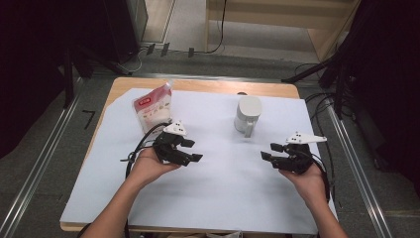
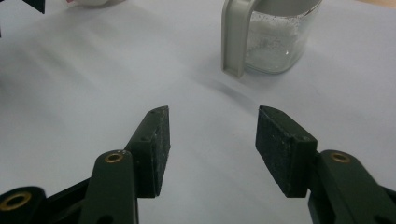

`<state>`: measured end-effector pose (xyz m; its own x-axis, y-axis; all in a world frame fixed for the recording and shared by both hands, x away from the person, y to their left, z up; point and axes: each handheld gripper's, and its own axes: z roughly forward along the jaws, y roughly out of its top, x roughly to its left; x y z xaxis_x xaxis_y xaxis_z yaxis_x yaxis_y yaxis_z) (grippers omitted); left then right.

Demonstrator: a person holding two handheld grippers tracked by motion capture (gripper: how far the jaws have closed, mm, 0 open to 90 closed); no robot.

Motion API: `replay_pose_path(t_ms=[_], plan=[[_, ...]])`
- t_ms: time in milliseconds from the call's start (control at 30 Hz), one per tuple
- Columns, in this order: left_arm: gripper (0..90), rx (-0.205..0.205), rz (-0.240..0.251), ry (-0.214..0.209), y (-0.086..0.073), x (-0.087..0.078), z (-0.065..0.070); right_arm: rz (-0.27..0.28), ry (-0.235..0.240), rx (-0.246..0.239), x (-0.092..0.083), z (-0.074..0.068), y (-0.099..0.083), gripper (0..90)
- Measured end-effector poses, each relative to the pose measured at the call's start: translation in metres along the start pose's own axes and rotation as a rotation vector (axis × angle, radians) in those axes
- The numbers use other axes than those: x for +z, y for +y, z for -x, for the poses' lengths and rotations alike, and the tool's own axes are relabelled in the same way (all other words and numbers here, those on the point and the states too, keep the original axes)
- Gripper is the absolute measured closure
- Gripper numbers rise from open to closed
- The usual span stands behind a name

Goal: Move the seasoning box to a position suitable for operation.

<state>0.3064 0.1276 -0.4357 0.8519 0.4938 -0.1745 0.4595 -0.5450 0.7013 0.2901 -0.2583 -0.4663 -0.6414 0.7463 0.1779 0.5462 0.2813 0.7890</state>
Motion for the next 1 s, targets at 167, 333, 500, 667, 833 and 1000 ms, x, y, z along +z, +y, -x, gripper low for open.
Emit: replay_pose_path(t_ms=[167,333,500,667,833,1000], plan=[[40.7,0.008,-0.035,-0.025,-0.001,0.001,0.002,-0.009,0.014,0.012,0.001,0.000,-0.001,45.8],[39.2,-0.013,-0.011,-0.028,0.000,-0.003,0.000,-0.006,0.013,0.007,0.000,0.000,-0.002,46.2],[39.3,-0.018,-0.007,-0.008,-0.001,-0.006,-0.001,-0.014,0.007,0.035,0.000,0.001,-0.002,45.5],[40.3,-0.024,-0.007,-0.005,-0.002,-0.007,-0.004,-0.001,-0.004,0.047,-0.002,0.003,-0.001,40.7],[38.4,-0.033,-0.003,-0.006,-0.004,-0.008,-0.007,-0.004,-0.006,0.046,-0.002,0.001,0.001,36.8],[38.8,-0.017,0.000,-0.001,-0.006,-0.013,-0.008,0.020,-0.015,0.060,-0.007,-0.001,0.007,34.9]])
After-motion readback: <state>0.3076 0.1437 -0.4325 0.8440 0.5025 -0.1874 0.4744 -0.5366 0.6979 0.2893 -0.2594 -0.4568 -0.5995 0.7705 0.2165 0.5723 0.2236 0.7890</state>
